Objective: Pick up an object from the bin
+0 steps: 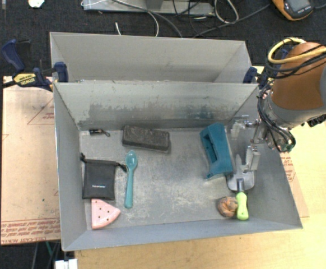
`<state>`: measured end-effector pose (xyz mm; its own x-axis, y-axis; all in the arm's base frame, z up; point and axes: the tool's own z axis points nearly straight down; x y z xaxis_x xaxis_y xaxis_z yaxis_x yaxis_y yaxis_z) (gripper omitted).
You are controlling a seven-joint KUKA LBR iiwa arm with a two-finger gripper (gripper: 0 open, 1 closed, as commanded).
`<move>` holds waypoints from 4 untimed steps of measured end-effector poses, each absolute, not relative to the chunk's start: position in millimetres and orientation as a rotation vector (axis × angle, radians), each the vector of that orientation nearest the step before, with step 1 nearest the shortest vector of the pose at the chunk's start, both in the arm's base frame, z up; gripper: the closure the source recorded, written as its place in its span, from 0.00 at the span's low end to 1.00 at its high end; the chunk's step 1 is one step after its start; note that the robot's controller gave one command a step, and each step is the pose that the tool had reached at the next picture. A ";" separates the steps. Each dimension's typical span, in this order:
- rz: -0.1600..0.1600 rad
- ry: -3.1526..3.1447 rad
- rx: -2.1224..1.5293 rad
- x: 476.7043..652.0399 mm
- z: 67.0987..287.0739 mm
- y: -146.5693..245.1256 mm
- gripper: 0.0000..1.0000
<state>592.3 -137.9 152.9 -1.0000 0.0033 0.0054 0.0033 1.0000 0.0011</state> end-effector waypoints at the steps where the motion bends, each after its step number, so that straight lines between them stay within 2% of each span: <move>1: 0.000 -3.143 -0.001 594.3 157.3 -137.5 0.00; 2: 0.000 -3.145 0.063 532.1 107.8 -136.2 0.00; 3: 0.007 -3.129 0.328 516.0 93.0 -141.3 0.00; 4: 0.009 -3.115 0.468 541.6 82.9 -141.9 0.00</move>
Offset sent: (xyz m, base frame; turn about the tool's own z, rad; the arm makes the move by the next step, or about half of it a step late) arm -0.0911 0.0014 -0.0696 -0.0651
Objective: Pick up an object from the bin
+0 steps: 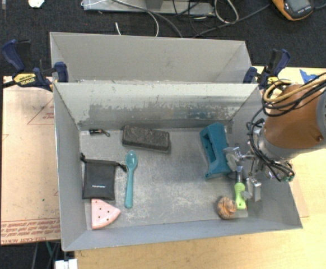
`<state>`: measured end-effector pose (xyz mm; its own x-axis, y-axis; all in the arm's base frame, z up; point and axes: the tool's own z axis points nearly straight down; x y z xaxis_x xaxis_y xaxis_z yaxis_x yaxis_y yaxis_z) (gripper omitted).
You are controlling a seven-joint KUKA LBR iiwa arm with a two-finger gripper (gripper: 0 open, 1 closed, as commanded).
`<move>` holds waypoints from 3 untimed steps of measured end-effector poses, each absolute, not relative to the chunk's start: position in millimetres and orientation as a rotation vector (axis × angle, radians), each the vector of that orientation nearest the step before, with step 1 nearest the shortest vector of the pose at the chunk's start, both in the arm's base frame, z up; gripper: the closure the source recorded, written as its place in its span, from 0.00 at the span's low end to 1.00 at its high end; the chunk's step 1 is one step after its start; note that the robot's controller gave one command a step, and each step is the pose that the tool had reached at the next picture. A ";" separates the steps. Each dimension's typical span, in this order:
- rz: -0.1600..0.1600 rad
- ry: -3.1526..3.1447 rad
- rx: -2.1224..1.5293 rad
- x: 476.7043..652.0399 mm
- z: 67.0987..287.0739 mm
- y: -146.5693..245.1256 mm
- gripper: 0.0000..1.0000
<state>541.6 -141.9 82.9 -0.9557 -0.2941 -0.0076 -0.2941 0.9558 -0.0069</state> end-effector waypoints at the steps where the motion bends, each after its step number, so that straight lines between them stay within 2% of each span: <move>1: -0.015 2.971 -0.982 513.7 77.7 -142.7 0.00; 2: -0.019 2.948 -1.028 525.6 70.0 -140.7 1.00; 3: -0.020 2.948 -1.028 525.6 70.0 -140.6 1.00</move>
Offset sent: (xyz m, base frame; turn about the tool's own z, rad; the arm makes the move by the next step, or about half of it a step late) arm -0.0170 0.0000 -0.0129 -0.3720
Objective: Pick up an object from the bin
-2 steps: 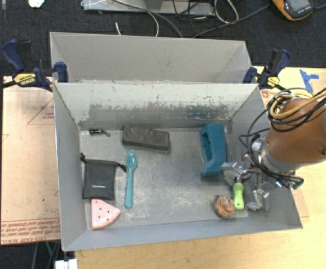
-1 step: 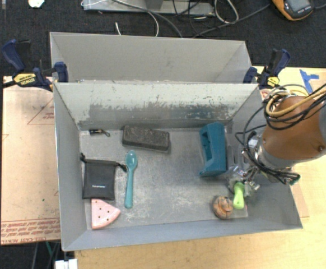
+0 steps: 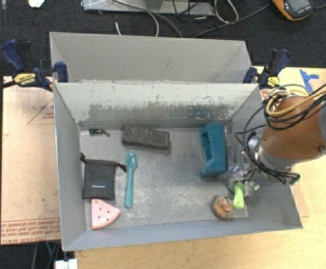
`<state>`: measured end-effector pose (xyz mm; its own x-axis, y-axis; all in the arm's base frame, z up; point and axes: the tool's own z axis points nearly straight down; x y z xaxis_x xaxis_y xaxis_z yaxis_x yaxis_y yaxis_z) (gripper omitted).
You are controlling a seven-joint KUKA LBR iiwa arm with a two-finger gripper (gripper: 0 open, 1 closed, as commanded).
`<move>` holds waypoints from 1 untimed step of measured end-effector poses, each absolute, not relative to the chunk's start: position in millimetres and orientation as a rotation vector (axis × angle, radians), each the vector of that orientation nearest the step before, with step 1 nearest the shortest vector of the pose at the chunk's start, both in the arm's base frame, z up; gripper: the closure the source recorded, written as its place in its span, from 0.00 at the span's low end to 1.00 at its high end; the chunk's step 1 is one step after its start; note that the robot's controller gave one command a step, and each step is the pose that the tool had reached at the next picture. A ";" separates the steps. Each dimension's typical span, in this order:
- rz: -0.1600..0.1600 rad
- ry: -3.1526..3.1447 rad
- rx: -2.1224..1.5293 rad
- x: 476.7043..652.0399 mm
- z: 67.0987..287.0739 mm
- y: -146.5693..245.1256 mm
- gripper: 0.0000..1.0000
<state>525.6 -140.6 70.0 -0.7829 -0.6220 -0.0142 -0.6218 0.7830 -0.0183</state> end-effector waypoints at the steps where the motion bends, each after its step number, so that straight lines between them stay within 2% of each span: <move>1: -0.020 2.948 -1.029 525.6 70.0 -140.6 1.00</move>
Offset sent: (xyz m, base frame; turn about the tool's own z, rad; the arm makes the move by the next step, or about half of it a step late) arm 0.0000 0.0000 0.0000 0.0000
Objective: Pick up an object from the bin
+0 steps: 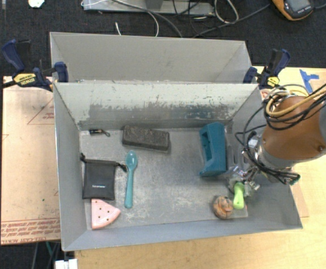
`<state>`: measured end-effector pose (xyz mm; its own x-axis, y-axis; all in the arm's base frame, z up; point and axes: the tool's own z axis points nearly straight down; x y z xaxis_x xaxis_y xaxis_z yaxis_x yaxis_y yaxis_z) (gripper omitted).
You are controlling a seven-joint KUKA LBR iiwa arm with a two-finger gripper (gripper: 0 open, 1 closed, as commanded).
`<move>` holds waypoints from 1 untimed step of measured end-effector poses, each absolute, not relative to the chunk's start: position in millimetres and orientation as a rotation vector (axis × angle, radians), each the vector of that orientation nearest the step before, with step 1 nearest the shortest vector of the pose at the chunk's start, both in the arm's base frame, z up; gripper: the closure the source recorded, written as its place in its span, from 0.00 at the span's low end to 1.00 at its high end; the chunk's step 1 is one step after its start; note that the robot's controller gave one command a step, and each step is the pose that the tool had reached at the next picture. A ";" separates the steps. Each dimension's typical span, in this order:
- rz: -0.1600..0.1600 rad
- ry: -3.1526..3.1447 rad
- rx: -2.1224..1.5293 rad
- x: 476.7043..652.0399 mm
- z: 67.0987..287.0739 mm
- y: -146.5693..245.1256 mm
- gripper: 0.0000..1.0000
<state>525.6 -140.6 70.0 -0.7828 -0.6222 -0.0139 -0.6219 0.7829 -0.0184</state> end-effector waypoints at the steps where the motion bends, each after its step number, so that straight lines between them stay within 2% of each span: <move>1: -0.020 2.948 -1.029 525.4 70.0 -140.7 1.00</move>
Offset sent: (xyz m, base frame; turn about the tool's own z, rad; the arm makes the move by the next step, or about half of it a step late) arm -0.0082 -0.0064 0.0000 -0.0009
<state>525.4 -140.7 70.0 -0.7827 -0.6222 -0.0137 -0.6220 0.7828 -0.0182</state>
